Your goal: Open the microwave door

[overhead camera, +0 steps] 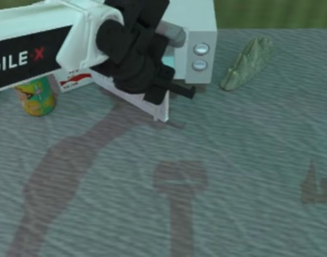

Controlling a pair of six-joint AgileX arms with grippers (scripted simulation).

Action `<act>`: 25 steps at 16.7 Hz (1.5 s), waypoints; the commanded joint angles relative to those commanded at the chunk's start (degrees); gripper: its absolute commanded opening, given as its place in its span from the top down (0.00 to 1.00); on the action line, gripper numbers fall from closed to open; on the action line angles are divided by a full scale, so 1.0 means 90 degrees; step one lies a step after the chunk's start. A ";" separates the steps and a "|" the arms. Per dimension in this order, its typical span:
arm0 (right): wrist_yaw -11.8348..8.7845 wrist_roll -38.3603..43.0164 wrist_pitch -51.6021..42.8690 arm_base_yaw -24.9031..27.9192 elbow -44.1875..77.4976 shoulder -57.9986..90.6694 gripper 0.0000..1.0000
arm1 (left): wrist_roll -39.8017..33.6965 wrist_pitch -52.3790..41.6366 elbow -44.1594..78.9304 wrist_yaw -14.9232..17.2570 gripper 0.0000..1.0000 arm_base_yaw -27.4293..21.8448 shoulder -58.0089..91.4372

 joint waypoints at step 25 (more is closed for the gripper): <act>0.0000 0.0000 0.0000 0.0000 0.0000 0.0000 0.00 | 0.0067 0.0018 -0.0047 0.0089 1.00 -0.0013 -0.0058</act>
